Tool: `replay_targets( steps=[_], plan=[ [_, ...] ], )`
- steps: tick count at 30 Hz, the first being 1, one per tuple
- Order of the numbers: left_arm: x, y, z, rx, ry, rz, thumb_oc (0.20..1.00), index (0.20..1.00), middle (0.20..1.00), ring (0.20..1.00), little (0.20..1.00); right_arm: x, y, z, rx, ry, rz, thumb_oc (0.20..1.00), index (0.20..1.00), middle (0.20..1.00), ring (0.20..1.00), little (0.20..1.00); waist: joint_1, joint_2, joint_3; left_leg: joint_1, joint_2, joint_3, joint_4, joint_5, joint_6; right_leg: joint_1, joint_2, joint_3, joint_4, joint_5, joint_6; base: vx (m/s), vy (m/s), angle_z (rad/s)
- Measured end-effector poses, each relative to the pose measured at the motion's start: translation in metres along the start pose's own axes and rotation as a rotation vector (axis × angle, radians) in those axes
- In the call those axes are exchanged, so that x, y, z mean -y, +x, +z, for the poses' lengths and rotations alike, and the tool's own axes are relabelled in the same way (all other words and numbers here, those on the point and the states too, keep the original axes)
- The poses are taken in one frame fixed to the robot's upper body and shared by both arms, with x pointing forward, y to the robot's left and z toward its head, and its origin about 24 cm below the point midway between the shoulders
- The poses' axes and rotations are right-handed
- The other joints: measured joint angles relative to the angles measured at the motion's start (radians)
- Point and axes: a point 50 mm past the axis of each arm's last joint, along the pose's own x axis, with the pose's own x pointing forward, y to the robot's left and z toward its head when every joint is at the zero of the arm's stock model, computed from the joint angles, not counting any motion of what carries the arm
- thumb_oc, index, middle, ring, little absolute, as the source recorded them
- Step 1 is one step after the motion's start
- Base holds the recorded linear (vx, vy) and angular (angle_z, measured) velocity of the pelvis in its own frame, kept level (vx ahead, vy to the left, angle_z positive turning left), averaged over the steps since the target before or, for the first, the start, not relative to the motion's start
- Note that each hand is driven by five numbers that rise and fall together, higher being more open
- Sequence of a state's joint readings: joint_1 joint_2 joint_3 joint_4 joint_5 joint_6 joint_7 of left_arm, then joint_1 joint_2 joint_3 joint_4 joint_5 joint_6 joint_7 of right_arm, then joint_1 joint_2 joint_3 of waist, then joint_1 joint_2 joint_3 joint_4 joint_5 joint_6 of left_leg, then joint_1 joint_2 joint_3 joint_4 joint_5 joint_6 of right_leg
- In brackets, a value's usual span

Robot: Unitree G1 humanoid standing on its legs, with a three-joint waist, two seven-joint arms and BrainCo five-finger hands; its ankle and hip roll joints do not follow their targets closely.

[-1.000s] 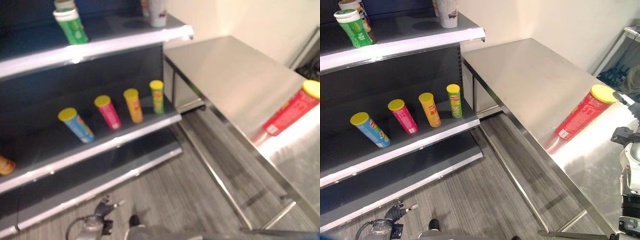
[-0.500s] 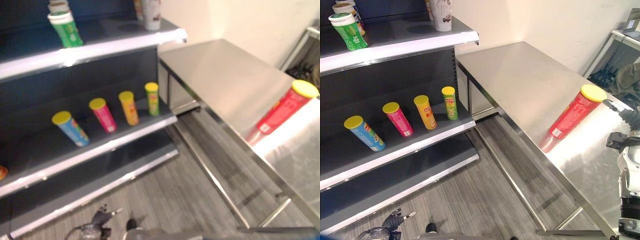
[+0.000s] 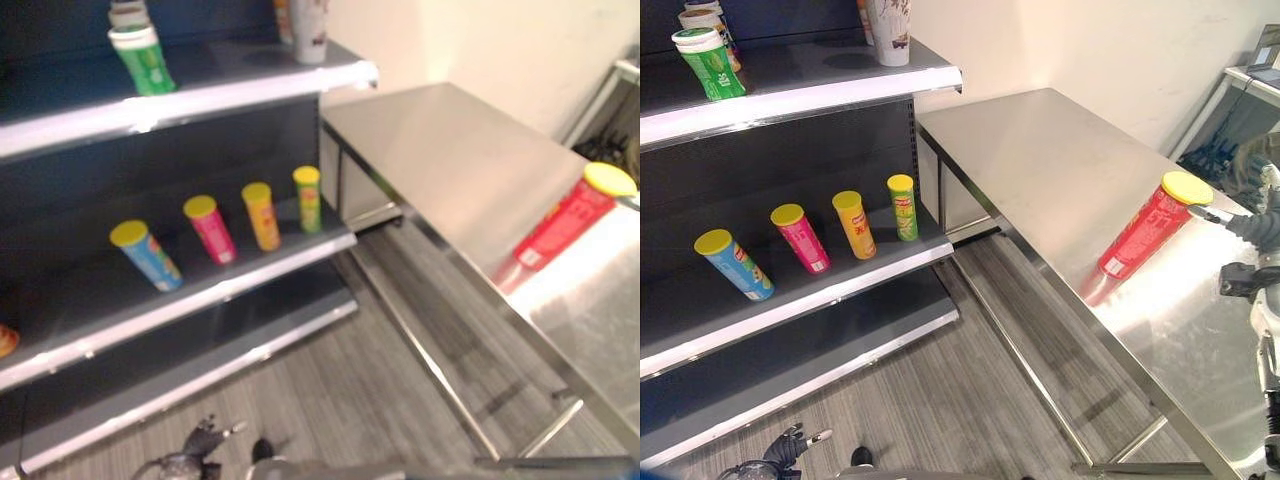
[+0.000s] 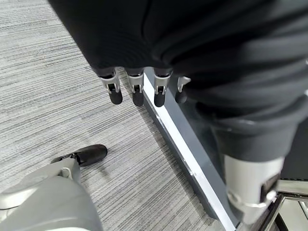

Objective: Put the goods on the table back onto the shelves and tidy them up.

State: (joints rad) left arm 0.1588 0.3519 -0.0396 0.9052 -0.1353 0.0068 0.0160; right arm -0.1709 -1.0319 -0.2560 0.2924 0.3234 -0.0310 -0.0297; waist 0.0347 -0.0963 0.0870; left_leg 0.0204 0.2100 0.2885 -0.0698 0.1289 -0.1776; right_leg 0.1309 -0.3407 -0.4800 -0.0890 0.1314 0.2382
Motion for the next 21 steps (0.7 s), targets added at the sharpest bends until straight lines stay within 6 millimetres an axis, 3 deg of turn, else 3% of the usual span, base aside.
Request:
replay_targets(
  steps=[8, 21],
  plan=[
    [0.000, -0.001, -0.002, 0.000, 0.001, 0.000, 1.000, 1.000, 1.000, 1.000, 1.000, 0.001, 0.001, -0.003, -0.020, -0.052, 0.027, 1.000, 1.000, 1.000, 1.000, 1.000, 0.001, 0.001, 0.001, -0.002, 0.000, -0.002, 0.000, 0.000, 0.000, 0.001, 0.000, -0.004, 0.000, 0.000, 0.000, 0.00, 0.000, 0.00],
    [0.000, -0.001, -0.005, -0.010, 0.002, -0.001, 1.000, 1.000, 1.000, 1.000, 1.000, -0.018, 0.002, -0.013, -0.071, -0.098, 0.134, 1.000, 1.000, 1.000, 1.000, 1.000, 0.011, 0.003, 0.001, -0.008, -0.001, -0.012, -0.001, 0.000, 0.000, 0.001, 0.000, -0.023, 0.000, -0.004, 0.005, 0.00, -0.001, 0.01]
  ],
)
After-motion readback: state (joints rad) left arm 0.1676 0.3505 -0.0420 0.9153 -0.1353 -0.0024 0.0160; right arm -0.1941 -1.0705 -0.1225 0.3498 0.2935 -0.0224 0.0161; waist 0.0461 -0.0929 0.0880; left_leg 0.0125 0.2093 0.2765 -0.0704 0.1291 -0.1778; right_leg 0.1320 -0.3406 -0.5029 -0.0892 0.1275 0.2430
